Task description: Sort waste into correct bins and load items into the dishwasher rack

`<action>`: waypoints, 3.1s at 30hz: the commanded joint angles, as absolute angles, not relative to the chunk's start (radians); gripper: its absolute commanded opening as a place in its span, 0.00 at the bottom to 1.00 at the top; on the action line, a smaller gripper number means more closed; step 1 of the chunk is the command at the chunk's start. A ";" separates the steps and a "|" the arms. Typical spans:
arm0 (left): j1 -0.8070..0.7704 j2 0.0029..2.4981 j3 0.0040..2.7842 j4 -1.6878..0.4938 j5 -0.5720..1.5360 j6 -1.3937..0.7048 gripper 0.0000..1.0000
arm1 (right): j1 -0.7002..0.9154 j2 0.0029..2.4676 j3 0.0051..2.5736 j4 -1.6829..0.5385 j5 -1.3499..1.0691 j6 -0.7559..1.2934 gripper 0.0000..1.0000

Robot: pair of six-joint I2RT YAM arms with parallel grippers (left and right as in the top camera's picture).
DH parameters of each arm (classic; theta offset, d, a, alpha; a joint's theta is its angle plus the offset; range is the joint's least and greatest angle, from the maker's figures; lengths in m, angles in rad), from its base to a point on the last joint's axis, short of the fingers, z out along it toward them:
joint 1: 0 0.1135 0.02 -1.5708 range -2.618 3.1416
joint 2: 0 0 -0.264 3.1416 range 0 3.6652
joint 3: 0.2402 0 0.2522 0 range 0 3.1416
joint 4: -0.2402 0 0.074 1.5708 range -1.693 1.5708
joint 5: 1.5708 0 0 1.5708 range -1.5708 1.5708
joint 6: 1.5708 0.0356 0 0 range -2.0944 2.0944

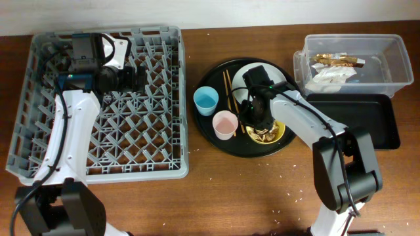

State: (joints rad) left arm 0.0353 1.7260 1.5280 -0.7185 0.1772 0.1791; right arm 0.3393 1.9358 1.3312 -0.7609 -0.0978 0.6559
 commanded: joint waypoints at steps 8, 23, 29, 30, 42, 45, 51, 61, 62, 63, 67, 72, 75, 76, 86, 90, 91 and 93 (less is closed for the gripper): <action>0.040 1.703 1.542 -0.720 0.191 0.174 0.99 | 0.345 1.902 1.456 -0.930 -0.110 0.529 0.04; 0.040 1.703 1.542 -0.720 0.191 0.174 0.99 | -0.030 1.732 1.829 -1.354 -0.458 -0.137 0.04; 0.040 1.703 1.542 -0.720 0.191 0.174 0.99 | -0.353 1.766 1.734 -1.277 -0.796 -0.305 0.04; 0.040 1.703 1.542 -0.720 0.191 0.174 0.99 | -0.401 1.773 1.695 -1.246 -0.871 -0.311 0.04; 0.040 1.703 1.542 -0.720 0.191 0.174 0.99 | -0.695 1.774 1.162 -0.693 -1.306 -0.254 0.04; 0.040 1.703 1.542 -0.720 0.191 0.174 0.99 | -0.734 1.774 1.142 -0.668 -1.317 -0.254 0.04; 0.040 1.703 1.542 -0.720 0.191 0.174 0.99 | -0.817 1.776 1.142 -0.653 -1.438 -0.223 0.04; 0.040 1.703 1.542 -0.720 0.191 0.174 0.99 | -0.845 1.871 1.141 -0.722 -1.552 -0.118 0.04; 0.040 1.703 1.542 -0.720 0.191 0.174 0.99 | -0.844 1.871 1.141 -0.722 -1.551 -0.118 0.04; 0.040 1.703 1.542 -0.720 0.191 0.174 0.99 | -0.844 1.871 1.141 -0.708 -1.551 -0.114 0.04; 0.040 1.703 1.542 -0.720 0.191 0.174 0.99 | -0.846 1.867 1.141 -0.659 -1.551 -0.014 0.04; 0.040 1.703 1.542 -0.720 0.191 0.174 0.99 | -0.845 1.857 1.144 -0.633 -1.552 0.082 0.04; 0.040 1.703 1.542 -0.720 0.191 0.174 0.99 | -0.841 1.851 1.145 -0.632 -1.552 0.105 0.04; 0.040 1.703 1.542 -0.720 0.191 0.174 0.99 | -0.828 1.841 1.145 -0.631 -1.552 0.105 0.04; 0.040 1.703 1.542 -0.720 0.191 0.174 0.99 | -0.132 1.497 1.187 -0.635 -0.939 0.259 0.04; 0.040 1.703 1.542 -0.720 0.191 0.174 0.99 | 0.187 1.500 1.215 -0.728 -0.273 0.315 0.04; 0.040 1.703 1.542 -0.720 0.191 0.174 0.99 | 0.255 1.509 1.215 -0.748 -0.135 0.336 0.04; 0.040 1.703 1.542 -0.720 0.191 0.174 0.99 | 0.370 1.555 1.215 -0.760 0.041 0.361 0.04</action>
